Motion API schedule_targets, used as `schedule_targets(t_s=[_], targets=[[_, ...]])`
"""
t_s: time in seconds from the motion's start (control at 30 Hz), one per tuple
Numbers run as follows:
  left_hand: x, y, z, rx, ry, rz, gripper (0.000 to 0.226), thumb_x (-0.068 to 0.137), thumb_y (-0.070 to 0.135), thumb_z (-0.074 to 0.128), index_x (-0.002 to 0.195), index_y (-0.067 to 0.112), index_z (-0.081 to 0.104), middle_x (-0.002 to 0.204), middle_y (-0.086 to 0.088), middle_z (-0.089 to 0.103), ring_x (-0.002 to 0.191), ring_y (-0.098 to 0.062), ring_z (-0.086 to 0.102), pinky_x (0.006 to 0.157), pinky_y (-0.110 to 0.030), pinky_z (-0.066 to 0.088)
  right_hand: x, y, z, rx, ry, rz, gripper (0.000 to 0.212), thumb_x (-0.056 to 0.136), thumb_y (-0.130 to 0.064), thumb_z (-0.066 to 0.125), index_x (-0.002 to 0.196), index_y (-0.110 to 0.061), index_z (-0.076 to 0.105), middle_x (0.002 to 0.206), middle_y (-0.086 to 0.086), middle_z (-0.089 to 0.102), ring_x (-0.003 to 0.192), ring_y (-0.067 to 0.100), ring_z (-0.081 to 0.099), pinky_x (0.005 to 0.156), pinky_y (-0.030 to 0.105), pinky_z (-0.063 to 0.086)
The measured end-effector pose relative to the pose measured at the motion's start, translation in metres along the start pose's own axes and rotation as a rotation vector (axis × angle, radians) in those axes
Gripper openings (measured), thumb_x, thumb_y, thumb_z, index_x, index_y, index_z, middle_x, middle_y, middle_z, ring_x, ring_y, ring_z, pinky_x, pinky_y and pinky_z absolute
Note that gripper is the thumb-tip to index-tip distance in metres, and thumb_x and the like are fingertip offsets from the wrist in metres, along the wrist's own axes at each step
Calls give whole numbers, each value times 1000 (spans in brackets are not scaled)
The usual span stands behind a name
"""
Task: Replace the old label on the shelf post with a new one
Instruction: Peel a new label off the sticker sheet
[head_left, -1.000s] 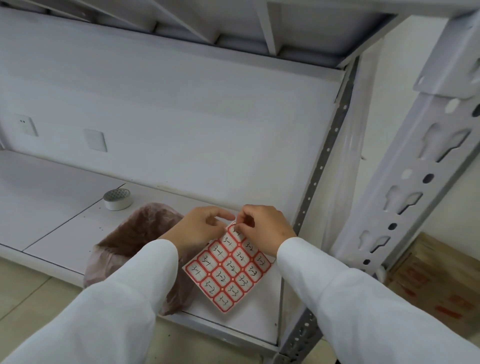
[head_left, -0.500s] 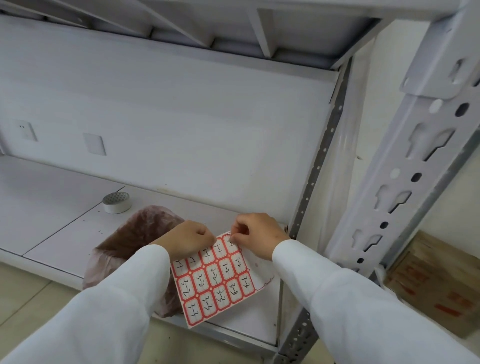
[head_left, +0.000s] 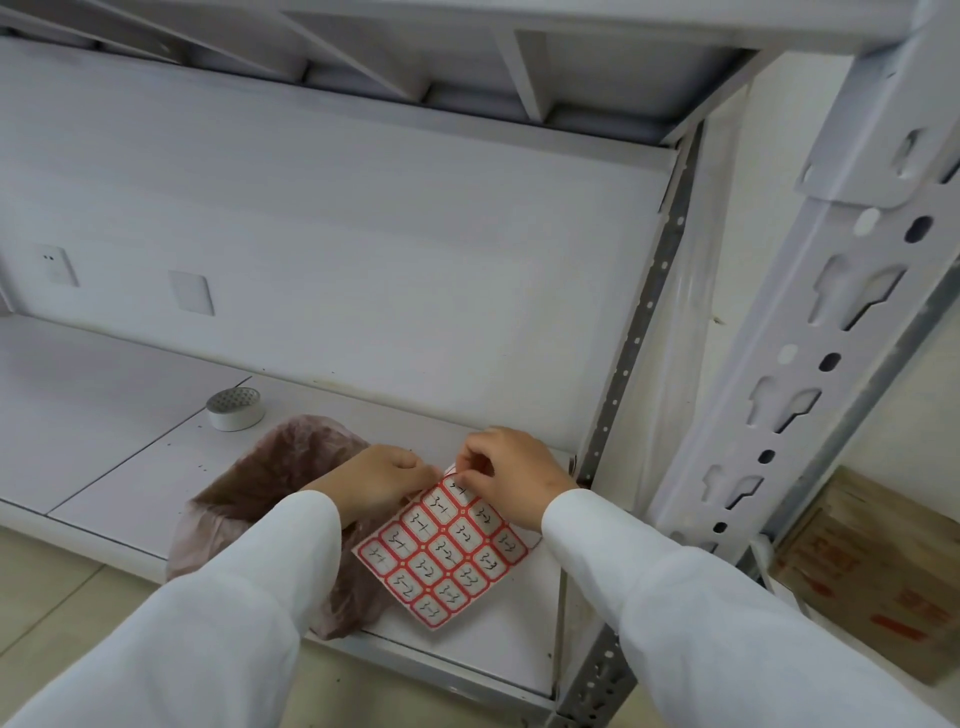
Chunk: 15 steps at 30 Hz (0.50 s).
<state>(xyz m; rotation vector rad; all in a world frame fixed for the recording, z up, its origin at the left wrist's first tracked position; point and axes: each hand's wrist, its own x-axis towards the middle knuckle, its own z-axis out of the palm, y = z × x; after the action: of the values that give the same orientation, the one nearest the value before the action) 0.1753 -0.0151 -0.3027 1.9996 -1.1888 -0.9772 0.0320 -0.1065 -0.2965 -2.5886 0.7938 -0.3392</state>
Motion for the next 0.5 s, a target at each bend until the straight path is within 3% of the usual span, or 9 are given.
schedule_targets(t_s=[0.2, 0.37, 0.5], targets=[[2, -5, -1, 3, 54, 47, 32, 93, 32, 50, 86, 7, 69, 78, -2, 72, 69, -13, 65, 67, -20, 47, 0, -4, 3, 29, -9, 0, 7, 89, -26, 53, 84, -22, 57, 94, -3, 65, 84, 14, 60, 75, 27, 51], [1, 0, -1, -14, 64, 94, 38, 93, 40, 46, 75, 15, 68, 75, 2, 72, 69, -12, 66, 70, -20, 48, 0, -3, 3, 34, 10, 7, 10, 89, -28, 53, 86, -21, 60, 94, -4, 66, 84, 13, 61, 78, 31, 53], [-1, 2, 0, -38, 58, 67, 36, 93, 39, 48, 66, 19, 63, 66, 3, 67, 61, -11, 63, 64, -20, 47, 0, -7, 3, 106, 15, -20, 6, 85, -27, 58, 80, -24, 60, 90, -6, 65, 83, 12, 59, 78, 31, 51]])
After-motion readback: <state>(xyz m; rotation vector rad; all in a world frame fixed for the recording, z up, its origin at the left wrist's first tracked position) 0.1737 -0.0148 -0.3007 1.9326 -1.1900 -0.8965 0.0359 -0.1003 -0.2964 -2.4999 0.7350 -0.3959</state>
